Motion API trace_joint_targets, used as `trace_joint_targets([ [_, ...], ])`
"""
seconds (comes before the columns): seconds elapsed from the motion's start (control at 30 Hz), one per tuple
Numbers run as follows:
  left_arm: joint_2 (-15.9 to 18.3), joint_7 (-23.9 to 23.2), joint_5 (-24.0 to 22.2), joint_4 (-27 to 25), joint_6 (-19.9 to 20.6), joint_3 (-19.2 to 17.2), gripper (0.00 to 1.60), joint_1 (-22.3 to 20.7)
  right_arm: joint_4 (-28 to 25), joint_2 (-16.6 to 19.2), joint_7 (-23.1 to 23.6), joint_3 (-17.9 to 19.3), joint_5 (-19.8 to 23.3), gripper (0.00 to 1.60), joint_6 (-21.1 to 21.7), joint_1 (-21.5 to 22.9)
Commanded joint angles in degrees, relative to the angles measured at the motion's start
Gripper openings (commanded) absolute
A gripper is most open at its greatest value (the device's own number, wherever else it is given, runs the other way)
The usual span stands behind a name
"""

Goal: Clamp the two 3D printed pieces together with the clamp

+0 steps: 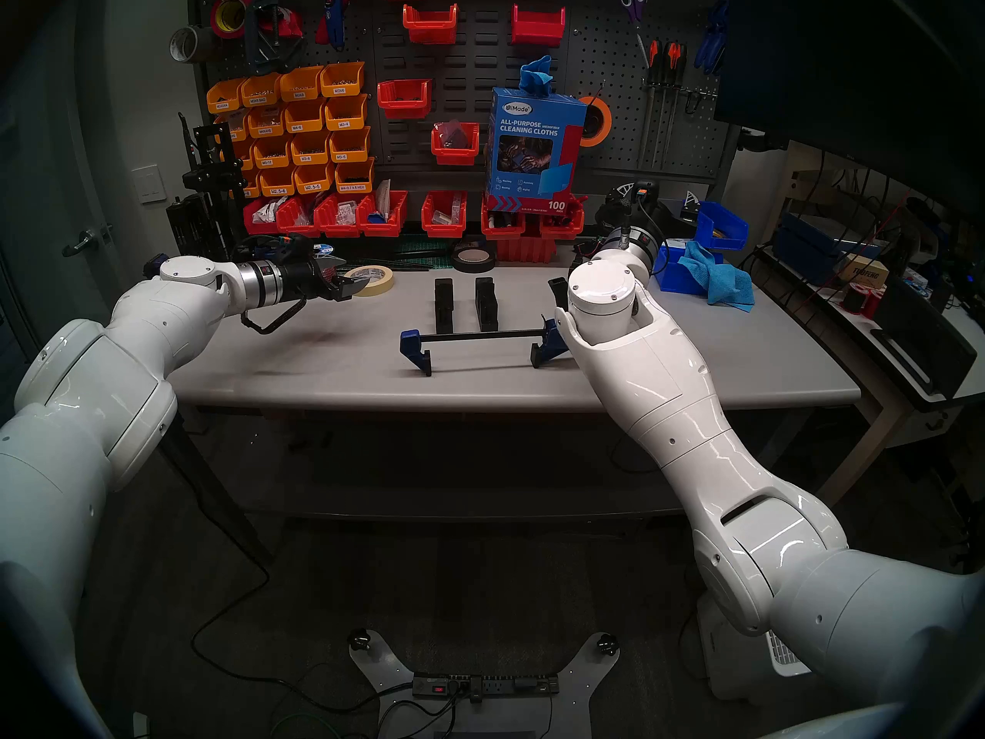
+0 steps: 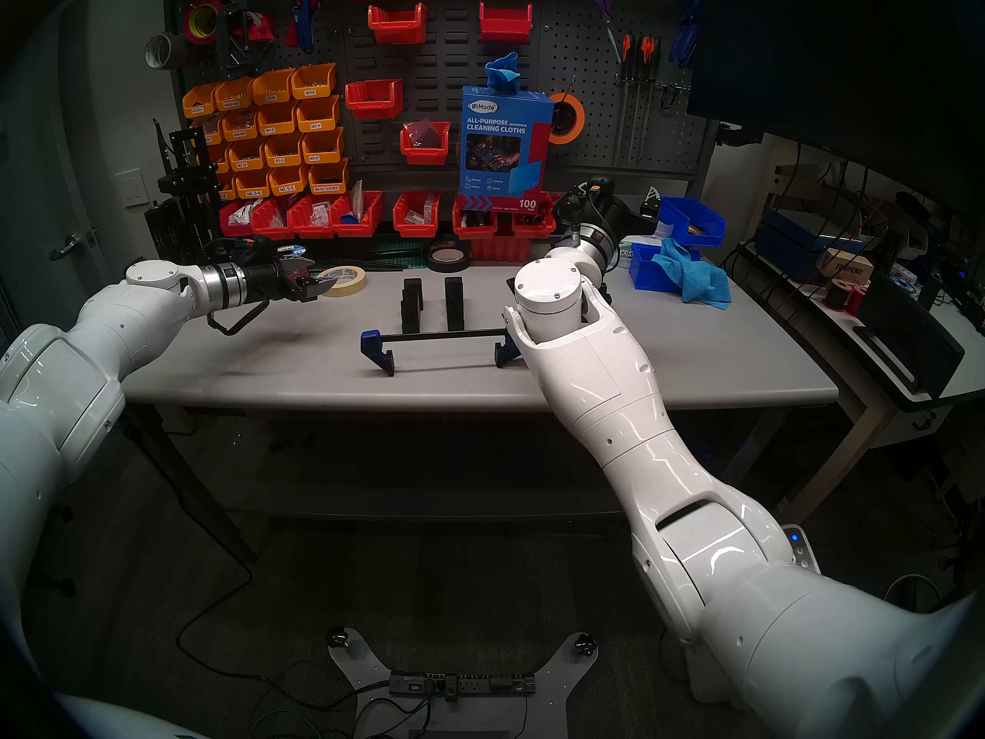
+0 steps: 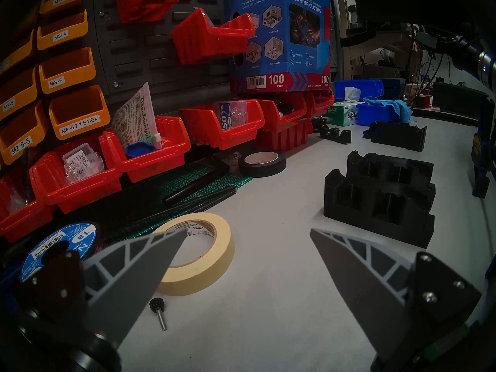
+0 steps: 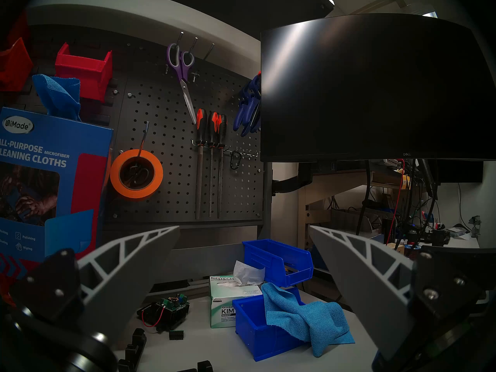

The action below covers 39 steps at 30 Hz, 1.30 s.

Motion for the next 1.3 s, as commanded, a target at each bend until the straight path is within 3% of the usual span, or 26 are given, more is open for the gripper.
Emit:
trace_joint_targets([
  [0.0,0.1,0.1,0.0,-0.3,0.1,-0.1,1.6,-1.1,-0.5,-0.1,0.0,-0.1,-0.2,1.6,0.0,0.5],
  [0.67,0.2,0.2,0.0,-0.5,0.2,-0.2,1.6,-1.0,-0.2,-0.2,1.0,0.1,0.7,1.6,-0.7,1.0],
  [0.77,0.3,0.2,0.0,-0.6,0.2,-0.2,1.6,-1.0,-2.1,1.0,4.4,1.0,2.9,1.6,-0.1,1.2],
  [0.97,0.3,0.2,-0.1,-0.7,0.1,-0.2,1.6,-0.9,-3.2,6.6,9.1,2.5,2.8,1.6,-0.6,3.1],
  [1.27,0.4,0.3,-0.1,-0.8,0.1,-0.2,1.6,-0.8,-6.1,12.4,18.1,7.9,3.8,1.6,1.5,2.9],
])
